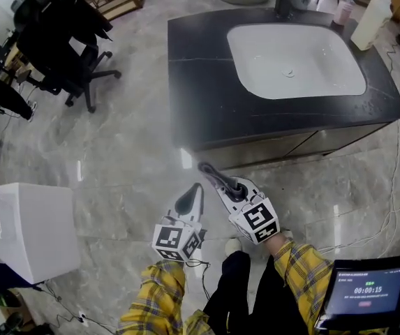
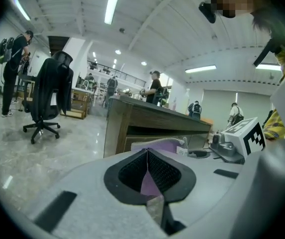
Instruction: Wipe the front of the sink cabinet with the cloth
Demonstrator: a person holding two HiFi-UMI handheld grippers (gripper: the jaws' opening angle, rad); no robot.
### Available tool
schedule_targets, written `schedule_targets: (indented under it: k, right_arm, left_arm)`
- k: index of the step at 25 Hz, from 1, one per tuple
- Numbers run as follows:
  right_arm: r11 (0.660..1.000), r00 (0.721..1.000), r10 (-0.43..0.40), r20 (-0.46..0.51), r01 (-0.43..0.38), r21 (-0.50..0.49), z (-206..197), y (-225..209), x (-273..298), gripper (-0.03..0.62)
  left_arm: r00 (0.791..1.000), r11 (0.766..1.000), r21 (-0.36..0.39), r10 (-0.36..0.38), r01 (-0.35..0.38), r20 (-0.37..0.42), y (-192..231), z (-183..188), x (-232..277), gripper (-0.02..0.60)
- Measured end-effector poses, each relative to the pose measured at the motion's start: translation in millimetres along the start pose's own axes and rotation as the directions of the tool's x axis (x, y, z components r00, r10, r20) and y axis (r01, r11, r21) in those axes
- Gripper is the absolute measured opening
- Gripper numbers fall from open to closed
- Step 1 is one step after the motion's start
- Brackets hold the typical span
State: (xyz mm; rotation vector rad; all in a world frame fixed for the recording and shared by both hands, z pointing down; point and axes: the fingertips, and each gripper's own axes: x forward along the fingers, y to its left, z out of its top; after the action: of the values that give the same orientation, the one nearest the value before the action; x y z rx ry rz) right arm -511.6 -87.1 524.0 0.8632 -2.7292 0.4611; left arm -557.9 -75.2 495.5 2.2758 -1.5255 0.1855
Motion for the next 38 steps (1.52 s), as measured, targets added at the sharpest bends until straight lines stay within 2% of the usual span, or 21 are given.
schedule_targets:
  k: [5, 13, 16, 26, 38]
  right_arm:
    - [0.999, 0.999, 0.019, 0.029, -0.018, -0.038, -2.2, -15.3, 14.8, 0.043]
    - [1.000, 0.998, -0.006, 0.061, 0.007, -0.025, -1.6, -44.9, 18.5, 0.043]
    - [0.999, 0.997, -0.025, 0.073, 0.027, -0.030, 1.9, -58.1, 9.5, 0.043]
    - [0.993, 0.990, -0.112, 0.089, 0.116, -0.035, -8.5, -123.7, -44.5, 0.043]
    - [0.983, 0.980, -0.182, 0.077, 0.183, -0.009, -19.9, -216.8, -123.8, 0.043]
  left_arm:
    - [0.997, 0.997, -0.033, 0.073, -0.073, 0.026, 7.9, -9.9, 14.4, 0.006]
    - [0.995, 0.993, -0.070, 0.097, -0.094, 0.038, 7.0, -18.6, 33.4, 0.006]
    - [0.995, 0.994, -0.079, 0.077, -0.072, 0.057, -2.0, -14.0, 41.9, 0.006]
    - [0.999, 0.998, -0.060, -0.002, 0.004, 0.046, -61.2, -19.9, 81.8, 0.006]
    - [0.999, 0.998, -0.059, -0.025, 0.027, 0.032, -148.9, -23.6, 143.9, 0.006]
